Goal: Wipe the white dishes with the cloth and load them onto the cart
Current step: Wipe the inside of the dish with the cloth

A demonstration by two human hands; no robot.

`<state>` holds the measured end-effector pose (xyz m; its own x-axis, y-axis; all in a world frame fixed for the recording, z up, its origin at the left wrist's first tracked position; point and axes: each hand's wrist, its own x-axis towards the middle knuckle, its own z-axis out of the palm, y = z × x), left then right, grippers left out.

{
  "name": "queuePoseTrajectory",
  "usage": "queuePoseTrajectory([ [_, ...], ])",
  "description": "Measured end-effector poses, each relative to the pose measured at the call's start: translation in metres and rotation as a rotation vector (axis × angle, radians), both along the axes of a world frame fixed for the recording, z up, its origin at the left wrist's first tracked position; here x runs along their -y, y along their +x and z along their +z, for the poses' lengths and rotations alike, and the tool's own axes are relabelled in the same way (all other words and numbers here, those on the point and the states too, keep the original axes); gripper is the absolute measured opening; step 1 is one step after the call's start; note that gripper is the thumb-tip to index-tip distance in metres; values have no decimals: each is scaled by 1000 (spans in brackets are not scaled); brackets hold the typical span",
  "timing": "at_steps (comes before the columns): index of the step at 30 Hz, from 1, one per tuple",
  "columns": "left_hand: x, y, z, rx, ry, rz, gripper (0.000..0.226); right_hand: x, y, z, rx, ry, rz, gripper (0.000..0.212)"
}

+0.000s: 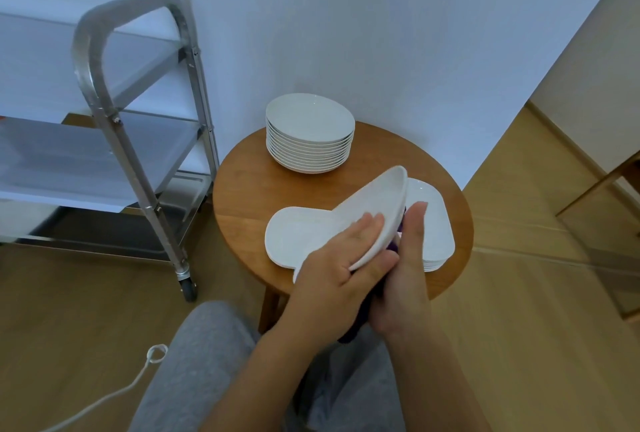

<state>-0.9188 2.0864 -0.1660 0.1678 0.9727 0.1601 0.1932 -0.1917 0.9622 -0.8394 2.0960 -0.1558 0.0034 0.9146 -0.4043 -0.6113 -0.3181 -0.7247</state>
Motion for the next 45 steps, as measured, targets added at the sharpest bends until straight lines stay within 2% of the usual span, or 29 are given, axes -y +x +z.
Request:
queuePoseTrajectory([
  [2,-6,-6,-2,-235,89,-24,54,-1,7,5,-72,-1,-14,103],
  [3,-9,-9,-3,-355,135,-43,55,-1,10,7,-58,-15,-2,100],
  [6,-16,-14,-9,-613,197,-92,73,-1,20,4,6,-39,53,60],
  [8,-16,-15,-14,-635,180,-133,81,0,27,-1,48,-61,33,55],
  [10,-13,-18,-16,-466,89,-109,72,0,33,-7,54,-69,-1,54],
  [11,-12,-22,-16,-340,22,-26,61,0,36,-9,44,-65,-12,55],
  [13,-14,-35,-20,-179,-14,289,50,-2,46,-11,33,-68,-41,55],
  [15,-22,-53,-20,-102,-140,508,54,-3,56,-14,60,-72,-56,54],
  [16,-25,-61,-20,42,-288,512,54,-4,60,-16,80,-78,-53,55],
  [19,-25,-74,-19,757,-674,279,36,-8,65,-18,166,-116,-37,53],
  [20,-23,-75,-20,902,-712,237,32,-9,64,-18,233,-121,-39,46],
  [21,-20,-74,-21,969,-702,223,30,-12,63,-20,353,-109,-57,34],
  [22,-18,-73,-24,1005,-677,233,30,-14,59,-22,528,-89,-107,26],
  [26,-11,-57,-32,989,-621,265,32,-16,42,-34,1304,122,-214,51],
  [28,-8,-49,-36,966,-620,288,33,-16,32,-40,1683,80,-162,49],
  [30,-7,-44,-39,962,-609,302,31,-19,23,-44,1958,12,-59,49],
  [32,-9,-42,-40,954,-601,333,29,-23,17,-46,2032,22,20,48],
  [35,-13,-41,-39,920,-574,364,36,-28,8,-51,2011,121,121,48],
  [39,-22,-40,-35,793,-517,324,61,-27,-12,-52,1894,431,197,46],
  [42,-28,-36,-34,708,-445,268,60,-23,-22,-48,1815,656,221,46],
  [45,-35,-35,-34,724,-461,282,59,-23,-18,-44,1738,777,252,41],
])
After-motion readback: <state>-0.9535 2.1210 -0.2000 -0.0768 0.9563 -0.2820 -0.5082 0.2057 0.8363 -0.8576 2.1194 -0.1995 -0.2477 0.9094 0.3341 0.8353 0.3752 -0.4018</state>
